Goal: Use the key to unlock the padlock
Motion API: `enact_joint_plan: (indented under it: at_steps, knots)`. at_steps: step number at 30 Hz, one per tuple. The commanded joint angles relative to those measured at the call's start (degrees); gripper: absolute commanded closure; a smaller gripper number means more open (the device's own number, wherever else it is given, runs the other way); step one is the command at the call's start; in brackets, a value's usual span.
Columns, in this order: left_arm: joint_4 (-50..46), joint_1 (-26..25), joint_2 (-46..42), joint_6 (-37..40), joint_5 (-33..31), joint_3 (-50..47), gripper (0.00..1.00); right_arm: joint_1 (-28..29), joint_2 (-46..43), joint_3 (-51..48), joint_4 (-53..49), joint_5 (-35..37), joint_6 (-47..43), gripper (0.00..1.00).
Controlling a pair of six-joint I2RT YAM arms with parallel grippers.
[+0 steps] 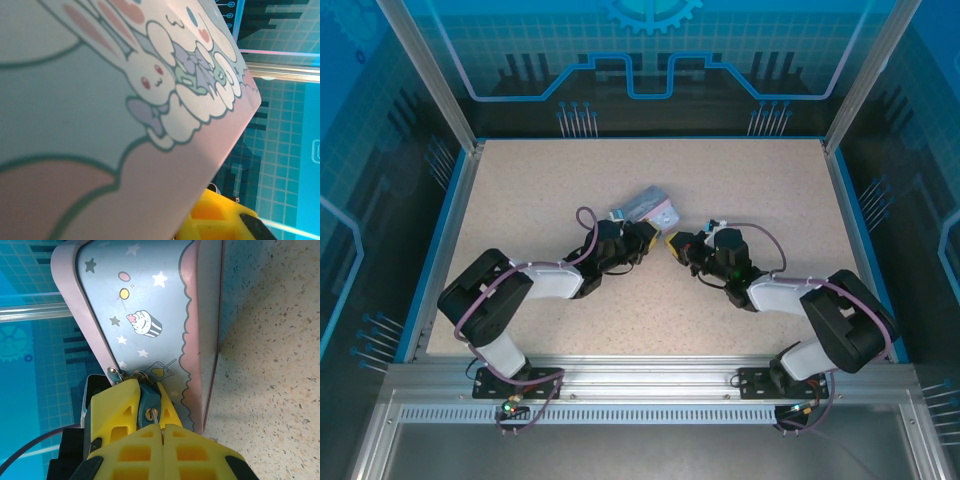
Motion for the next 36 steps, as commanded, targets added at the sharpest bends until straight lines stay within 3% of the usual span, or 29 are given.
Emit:
enact_joint_plan:
  at_steps: [1,11,21,30,36]
  knots:
    - [3.5,-0.7,0.2,-1.4,3.0,1.6,1.00,-0.4,1.3,1.4,2.6,-1.7,-1.8,1.00]
    - [2.3,-0.7,-1.2,-1.9,4.6,0.8,1.00,-3.2,4.1,2.9,4.6,-8.8,-10.7,1.00]
    - [2.4,-0.7,-0.9,-1.8,5.2,0.6,1.00,-3.4,5.9,5.0,7.9,-11.7,-11.7,1.00]
    - [2.4,-0.7,-1.0,-1.8,5.7,0.3,1.00,-3.6,2.1,9.6,-5.6,-11.9,-23.1,1.00]
    - [2.4,-0.7,-0.9,-1.6,6.2,0.2,1.00,-4.7,4.8,9.1,-1.4,-13.0,-19.0,1.00]
